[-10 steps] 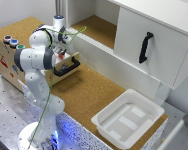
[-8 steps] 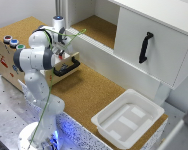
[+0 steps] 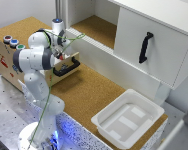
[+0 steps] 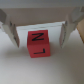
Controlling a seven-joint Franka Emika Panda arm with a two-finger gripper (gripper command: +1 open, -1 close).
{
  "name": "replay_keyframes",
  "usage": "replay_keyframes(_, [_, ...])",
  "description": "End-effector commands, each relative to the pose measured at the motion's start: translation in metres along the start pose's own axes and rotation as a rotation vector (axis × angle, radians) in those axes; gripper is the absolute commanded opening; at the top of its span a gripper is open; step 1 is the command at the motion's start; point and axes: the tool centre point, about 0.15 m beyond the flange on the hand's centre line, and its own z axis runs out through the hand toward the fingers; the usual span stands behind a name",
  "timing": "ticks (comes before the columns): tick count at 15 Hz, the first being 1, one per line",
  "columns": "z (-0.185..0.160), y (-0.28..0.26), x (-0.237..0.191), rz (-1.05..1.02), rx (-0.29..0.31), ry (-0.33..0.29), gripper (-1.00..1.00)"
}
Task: Go towards the pink block and pick it up
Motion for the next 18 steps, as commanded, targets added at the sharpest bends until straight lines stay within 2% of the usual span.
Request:
replay_keyframes(1, [0.009, 0.001, -0.002, 0.015, 0.008, 0.040, 1.00])
replay_keyframes(12, [0.009, 0.001, -0.002, 0.015, 0.008, 0.040, 1.00])
replay_keyframes(13, [-0.003, -0.001, -0.001, 0.000, -0.004, 0.012, 1.00])
replay_keyframes(15, [-0.011, -0.003, -0.002, -0.039, -0.043, 0.024, 1.00])
replay_keyframes(18, [0.003, -0.005, -0.009, -0.081, -0.065, -0.023, 1.00])
